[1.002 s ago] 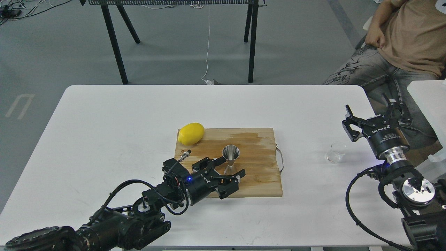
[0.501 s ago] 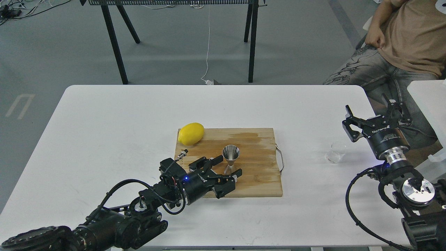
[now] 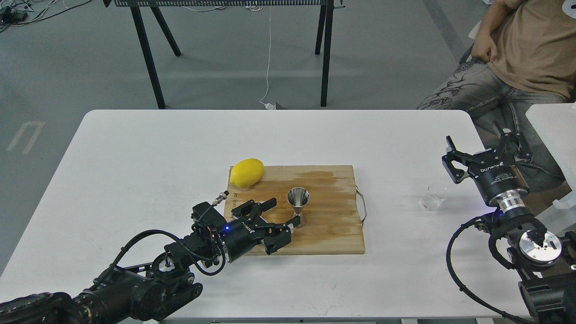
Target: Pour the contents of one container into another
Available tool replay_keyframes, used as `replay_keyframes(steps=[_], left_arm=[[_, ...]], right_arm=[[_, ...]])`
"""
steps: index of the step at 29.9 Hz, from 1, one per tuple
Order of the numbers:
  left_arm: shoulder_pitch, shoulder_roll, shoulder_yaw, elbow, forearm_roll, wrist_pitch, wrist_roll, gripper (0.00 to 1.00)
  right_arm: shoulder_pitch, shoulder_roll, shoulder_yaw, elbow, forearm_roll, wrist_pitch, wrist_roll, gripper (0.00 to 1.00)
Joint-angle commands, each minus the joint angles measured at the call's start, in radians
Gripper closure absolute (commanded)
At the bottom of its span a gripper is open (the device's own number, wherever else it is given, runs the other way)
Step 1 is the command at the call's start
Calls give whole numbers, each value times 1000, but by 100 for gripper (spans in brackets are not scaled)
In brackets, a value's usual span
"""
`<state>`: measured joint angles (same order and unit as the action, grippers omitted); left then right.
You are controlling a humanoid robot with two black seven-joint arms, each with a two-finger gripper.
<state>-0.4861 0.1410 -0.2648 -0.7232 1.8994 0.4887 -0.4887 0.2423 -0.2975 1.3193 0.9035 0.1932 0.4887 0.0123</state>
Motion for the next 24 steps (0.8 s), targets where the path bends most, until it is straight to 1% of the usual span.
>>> replay_keyframes(steps=[1, 7, 11, 12, 14, 16, 18, 20, 24], left_arm=[[7, 98, -8, -85, -22, 0, 0, 9], [-12, 296, -11, -208, -348, 0, 0, 9], [-28, 417, -57, -254, -567, -7, 0, 9], [-28, 436, -80, -260, -603, -78, 0, 9], [-26, 479, -151, -265, -667, -265, 0, 9], [-22, 506, -230, -265, -735, -497, 0, 8], [-17, 531, -299, -256, -825, -759, 0, 8], [-19, 560, -335, -240, -916, -977, 0, 8], [-28, 589, -366, -171, -1104, -977, 0, 7]], right_arm=[[0, 0, 0, 0, 0, 0, 0, 2], [2, 0, 0, 2, 0, 0, 0, 2], [3, 1, -2, 2, 0, 0, -2, 1], [3, 1, -2, 2, 0, 0, -2, 2], [5, 1, -3, 2, 0, 0, -2, 2], [6, -2, -5, 3, 0, 0, -3, 2], [8, -5, -18, 3, -3, 0, -8, 2], [11, -6, -40, 5, -5, 0, -9, 1], [11, -8, -64, 9, -5, 0, -14, 1]])
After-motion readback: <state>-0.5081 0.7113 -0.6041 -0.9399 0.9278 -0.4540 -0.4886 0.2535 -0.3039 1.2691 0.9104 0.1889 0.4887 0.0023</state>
